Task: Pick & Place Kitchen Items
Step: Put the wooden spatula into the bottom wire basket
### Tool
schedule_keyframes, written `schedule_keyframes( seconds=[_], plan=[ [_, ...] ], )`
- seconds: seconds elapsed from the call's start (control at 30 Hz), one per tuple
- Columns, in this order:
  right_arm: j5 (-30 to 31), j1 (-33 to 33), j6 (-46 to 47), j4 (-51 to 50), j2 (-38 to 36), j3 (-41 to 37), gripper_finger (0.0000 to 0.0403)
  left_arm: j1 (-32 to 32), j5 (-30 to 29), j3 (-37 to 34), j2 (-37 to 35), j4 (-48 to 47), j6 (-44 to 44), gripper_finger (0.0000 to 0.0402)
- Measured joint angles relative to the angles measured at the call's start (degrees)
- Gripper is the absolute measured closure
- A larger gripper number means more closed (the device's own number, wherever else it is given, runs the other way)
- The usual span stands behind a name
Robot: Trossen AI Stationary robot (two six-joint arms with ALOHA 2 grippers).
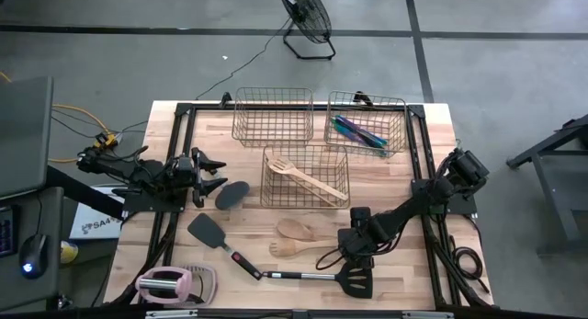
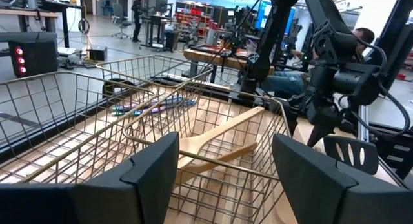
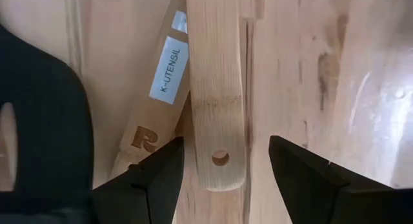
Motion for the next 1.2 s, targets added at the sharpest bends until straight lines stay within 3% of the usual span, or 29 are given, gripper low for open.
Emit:
schedule_keyframes(
  seconds=[0.2,0.6,0.93,1.2],
  plan=[
    [-0.2,-0.5,0.1,0.1,1.0,0.1,0.0201,0.0,0.0,0.0,0.0,0.0,-0.1,0.0158],
    [-2.1,-1.4,0.2,-0.5,1.0,0.1,0.0305,0.0,0.0,0.0,0.0,-0.1,-0.2,0.0158],
    [-1.5,-1.4,0.3,-0.8,0.4,0.0,0.0303,0.0,0.0,0.0,0.0,-1.8,-0.1,0.0158],
    [-0.7,-1.4,3.0,-2.8,-4.1,-0.1,0.0306,0.0,1.2,0.0,0.0,-1.9,0.0,0.0158]
  ],
)
